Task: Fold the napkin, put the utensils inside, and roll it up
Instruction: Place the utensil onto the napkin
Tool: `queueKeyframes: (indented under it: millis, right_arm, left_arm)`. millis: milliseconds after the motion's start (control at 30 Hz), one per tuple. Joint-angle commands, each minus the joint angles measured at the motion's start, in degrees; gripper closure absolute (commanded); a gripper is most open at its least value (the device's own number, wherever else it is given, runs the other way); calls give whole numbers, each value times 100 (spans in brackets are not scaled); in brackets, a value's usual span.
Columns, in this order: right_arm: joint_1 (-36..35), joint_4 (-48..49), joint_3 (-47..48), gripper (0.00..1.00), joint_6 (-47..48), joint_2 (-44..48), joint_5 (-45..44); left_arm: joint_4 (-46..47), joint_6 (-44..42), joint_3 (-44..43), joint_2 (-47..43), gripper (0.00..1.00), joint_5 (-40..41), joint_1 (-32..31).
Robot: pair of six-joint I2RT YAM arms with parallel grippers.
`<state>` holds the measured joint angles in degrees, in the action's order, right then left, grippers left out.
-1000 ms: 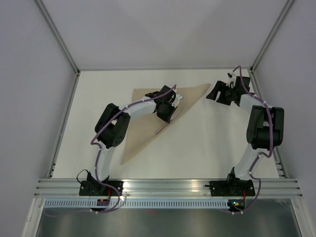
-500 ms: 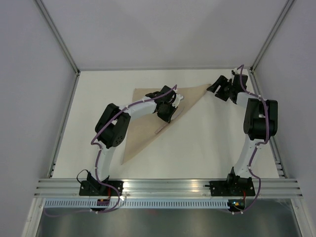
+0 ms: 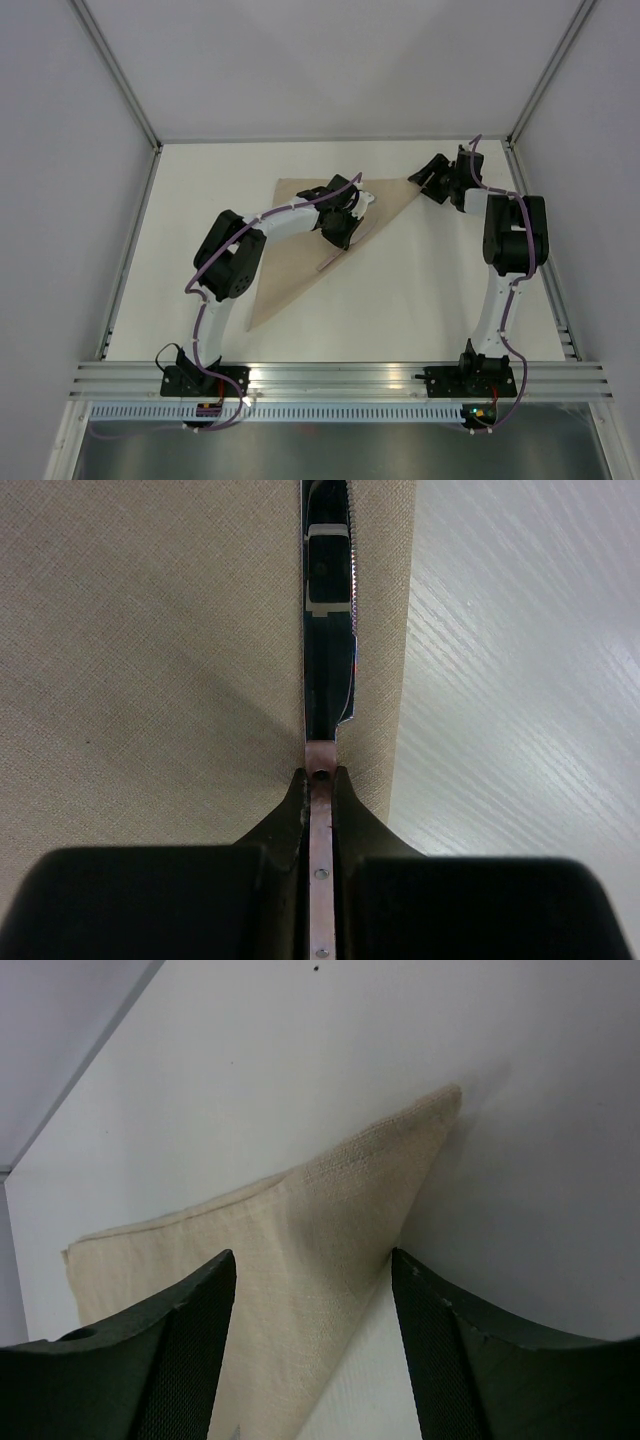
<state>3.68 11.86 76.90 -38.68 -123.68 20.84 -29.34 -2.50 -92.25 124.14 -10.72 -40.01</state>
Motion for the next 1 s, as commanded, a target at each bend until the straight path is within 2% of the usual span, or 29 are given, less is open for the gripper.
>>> queueKeyframes:
  millis: [0, 500, 967]
  right_arm:
    - [36, 177, 176, 31, -333, -209, -238]
    - [299, 343, 62, 38, -562, -350, -326]
    - [344, 431, 264, 57, -615, -640, -309]
  left_arm:
    - [-221, -136, 277, 453, 98, -132, -121]
    - [-230, -145, 321, 480, 98, -141, -112]
    - [-230, -137, 348, 480, 98, -141, -121]
